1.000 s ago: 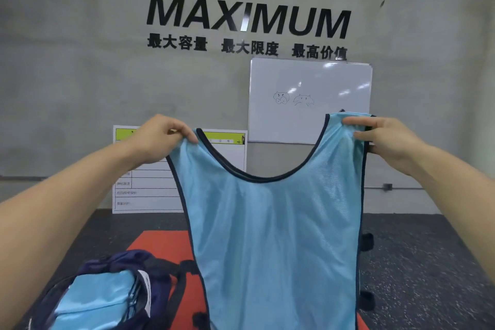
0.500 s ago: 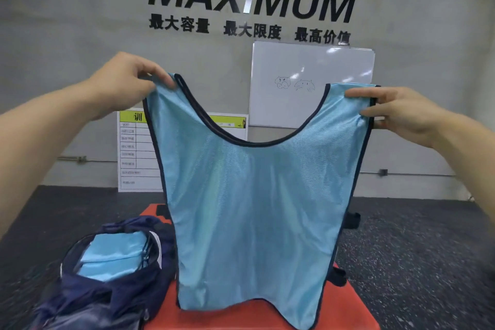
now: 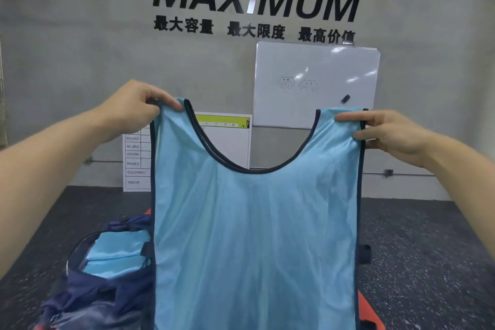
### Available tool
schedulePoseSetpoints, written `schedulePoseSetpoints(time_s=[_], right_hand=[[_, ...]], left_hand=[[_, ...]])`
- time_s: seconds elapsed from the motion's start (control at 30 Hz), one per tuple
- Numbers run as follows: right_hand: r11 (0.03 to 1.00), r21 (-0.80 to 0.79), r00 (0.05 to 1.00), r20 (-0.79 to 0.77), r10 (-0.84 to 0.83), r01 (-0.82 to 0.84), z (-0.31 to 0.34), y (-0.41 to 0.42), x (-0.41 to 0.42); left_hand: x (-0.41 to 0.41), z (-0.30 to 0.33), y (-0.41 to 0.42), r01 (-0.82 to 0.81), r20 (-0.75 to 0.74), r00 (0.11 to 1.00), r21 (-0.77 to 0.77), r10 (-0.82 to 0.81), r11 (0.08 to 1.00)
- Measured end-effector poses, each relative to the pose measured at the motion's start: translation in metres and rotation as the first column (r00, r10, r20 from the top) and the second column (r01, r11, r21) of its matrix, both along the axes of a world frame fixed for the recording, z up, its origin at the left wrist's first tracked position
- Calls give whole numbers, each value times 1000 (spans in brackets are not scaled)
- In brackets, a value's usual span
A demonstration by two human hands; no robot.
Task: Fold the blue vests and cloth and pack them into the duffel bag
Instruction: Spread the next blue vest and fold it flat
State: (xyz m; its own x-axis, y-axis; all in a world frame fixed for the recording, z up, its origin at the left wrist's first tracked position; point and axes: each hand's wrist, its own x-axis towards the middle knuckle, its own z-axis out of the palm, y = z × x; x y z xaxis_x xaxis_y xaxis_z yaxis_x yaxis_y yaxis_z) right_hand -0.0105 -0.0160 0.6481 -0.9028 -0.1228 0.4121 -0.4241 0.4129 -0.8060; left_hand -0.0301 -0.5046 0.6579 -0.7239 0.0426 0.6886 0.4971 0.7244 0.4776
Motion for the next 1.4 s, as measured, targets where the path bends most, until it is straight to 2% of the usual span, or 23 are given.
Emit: schedulePoseSetpoints(time_s=[0.4, 0.6, 0.83, 1.0, 1.17, 1.3, 1.4], right_hand=[[999, 23, 980, 195, -39, 35, -97, -4, -116], [998, -7, 957, 287, -50, 55, -162, -8, -184], [997, 42, 909, 410, -74, 62, -238, -15, -263], [993, 116, 865, 495, -84, 30, -304, -12, -329], [965, 234, 761, 646, -60, -122, -372, -16, -393], [950, 293, 767, 632, -107, -109, -391, -24, -452], [962, 268, 787, 603, -133, -43, -384, -28, -503]], left_hand=[[-111, -95, 18, -3, 229, 973, -29, 10, 1000], [-181, -158, 25, 2, 332, 943, -50, 15, 999], [-255, -230, 40, 26, 477, 879, -69, 11, 997], [-321, -301, 37, 44, 555, 831, -116, 28, 992], [-389, -377, 40, 40, 653, 754, -158, 74, 987], [-449, -404, 47, 23, 656, 741, -237, 143, 971], [-500, -394, 50, -25, 571, 793, -318, 212, 948]])
